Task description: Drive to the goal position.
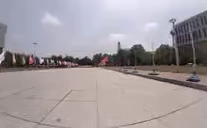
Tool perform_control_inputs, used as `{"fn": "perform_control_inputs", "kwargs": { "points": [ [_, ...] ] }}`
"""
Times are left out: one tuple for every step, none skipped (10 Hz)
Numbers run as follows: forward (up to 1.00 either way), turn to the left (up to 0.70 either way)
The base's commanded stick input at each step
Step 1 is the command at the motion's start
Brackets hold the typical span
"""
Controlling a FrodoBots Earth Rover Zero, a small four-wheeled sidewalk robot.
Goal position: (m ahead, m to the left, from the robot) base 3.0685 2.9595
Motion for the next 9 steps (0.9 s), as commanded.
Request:
{"fn": "perform_control_inputs", "kwargs": {
  "points": [
    [1.00,0.00],
    [1.00,0.00],
    [1.00,0.00],
    [1.00,0.00],
    [1.00,0.00],
    [1.00,0.00],
    [1.00,0.00],
    [1.00,0.00],
    [1.00,0.00]
  ]
}}
